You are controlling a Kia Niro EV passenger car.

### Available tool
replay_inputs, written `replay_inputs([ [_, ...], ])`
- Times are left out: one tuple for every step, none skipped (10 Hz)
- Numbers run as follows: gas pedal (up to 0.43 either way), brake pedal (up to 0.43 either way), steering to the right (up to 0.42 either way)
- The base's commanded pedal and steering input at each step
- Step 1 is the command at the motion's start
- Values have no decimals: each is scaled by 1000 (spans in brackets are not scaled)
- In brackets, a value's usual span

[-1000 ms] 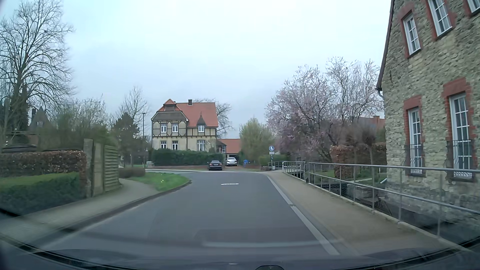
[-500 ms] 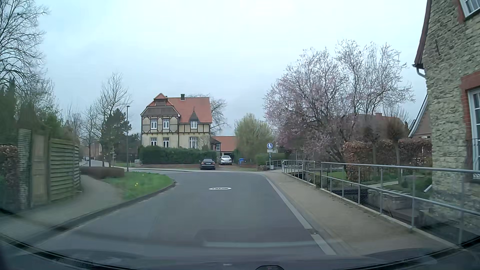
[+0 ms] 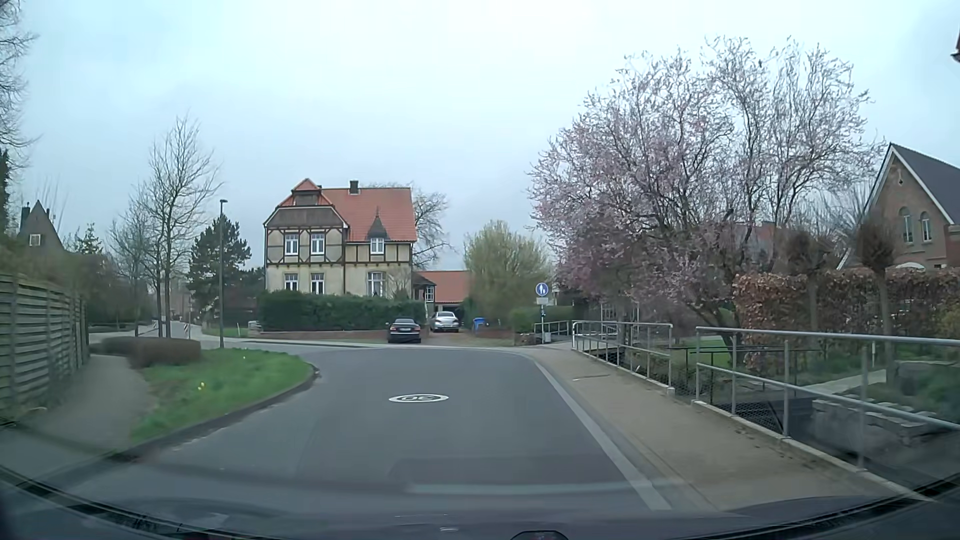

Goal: Follow the waypoints while adhering to traffic rules and regulations

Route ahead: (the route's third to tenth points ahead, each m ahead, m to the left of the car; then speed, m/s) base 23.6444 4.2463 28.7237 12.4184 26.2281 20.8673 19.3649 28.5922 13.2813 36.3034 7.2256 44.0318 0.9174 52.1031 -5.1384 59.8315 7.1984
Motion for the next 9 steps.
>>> replay_inputs([
  [138, 0, 0],
  [138, 0, -1],
  [138, 0, -2],
  [130, 0, -2],
  [130, 0, -1],
  [118, 0, 0],
  [110, 0, -1],
  [110, 0, 0],
  [98, 0, 0],
])
